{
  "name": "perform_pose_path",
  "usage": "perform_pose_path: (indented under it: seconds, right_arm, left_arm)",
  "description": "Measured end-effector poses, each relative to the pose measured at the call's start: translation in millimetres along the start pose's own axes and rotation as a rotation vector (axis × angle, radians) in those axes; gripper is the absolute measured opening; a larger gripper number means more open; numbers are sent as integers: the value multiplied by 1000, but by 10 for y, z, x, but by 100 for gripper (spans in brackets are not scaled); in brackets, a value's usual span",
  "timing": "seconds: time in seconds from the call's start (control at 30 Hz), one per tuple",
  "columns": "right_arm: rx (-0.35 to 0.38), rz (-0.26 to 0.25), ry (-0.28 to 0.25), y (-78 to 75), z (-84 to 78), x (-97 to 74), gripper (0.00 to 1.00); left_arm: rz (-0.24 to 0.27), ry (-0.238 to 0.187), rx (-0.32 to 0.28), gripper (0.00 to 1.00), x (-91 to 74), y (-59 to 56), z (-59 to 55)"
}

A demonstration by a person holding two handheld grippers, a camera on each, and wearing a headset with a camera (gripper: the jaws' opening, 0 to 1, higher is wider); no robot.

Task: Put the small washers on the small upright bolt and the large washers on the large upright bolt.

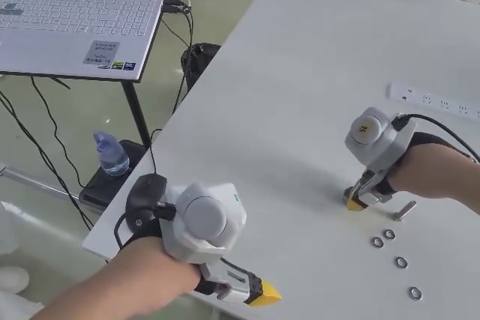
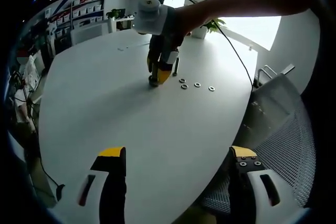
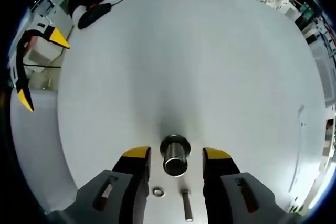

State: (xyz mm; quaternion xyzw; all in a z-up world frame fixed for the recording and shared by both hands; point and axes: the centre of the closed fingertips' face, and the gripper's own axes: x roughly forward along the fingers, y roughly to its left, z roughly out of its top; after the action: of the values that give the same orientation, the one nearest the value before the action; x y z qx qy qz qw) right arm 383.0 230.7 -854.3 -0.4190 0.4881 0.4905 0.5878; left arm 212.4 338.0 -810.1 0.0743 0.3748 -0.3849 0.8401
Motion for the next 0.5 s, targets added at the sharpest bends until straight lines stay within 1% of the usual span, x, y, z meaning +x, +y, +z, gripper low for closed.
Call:
perform_pose_path:
  seconds: [0.27, 0.43, 0.5]
  right_arm:
    - [-4, 17, -23, 21, 23, -88, 42]
    - [4, 17, -42, 2, 29, -179, 42]
    - [9, 18, -52, -52, 20, -196, 42]
  left_arm:
    - [3, -2, 10, 81, -2, 2, 43]
    - [8, -3, 9, 85, 13, -21, 57]
    - [12, -5, 12, 86, 21, -24, 65]
